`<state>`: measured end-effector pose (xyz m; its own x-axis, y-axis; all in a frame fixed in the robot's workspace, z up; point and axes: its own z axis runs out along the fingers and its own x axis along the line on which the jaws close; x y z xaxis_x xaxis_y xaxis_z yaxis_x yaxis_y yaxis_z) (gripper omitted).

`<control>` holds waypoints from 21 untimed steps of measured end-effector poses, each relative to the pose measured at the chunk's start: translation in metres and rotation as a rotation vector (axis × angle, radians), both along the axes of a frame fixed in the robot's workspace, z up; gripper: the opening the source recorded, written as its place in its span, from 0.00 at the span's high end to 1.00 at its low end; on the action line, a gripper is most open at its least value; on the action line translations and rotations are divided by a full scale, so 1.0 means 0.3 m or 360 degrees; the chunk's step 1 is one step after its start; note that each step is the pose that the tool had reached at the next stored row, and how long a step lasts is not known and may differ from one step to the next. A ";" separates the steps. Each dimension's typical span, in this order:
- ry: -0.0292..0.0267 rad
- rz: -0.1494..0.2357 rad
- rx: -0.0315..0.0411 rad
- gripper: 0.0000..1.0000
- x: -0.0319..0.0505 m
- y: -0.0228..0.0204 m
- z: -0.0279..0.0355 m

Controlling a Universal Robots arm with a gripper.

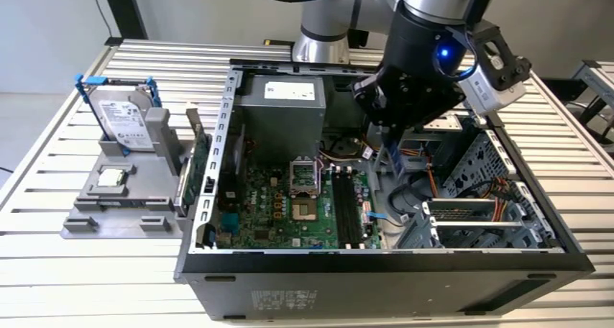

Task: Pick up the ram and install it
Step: 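Insert the ram into the slot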

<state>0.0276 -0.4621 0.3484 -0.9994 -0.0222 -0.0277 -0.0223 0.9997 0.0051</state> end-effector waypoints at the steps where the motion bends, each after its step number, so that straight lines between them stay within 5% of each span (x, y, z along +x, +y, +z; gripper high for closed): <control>1: 0.00000 0.0000 -0.0001 1.00 0.000 0.000 -0.003; 21: 0.00000 0.0000 -0.0025 1.00 0.000 0.001 -0.063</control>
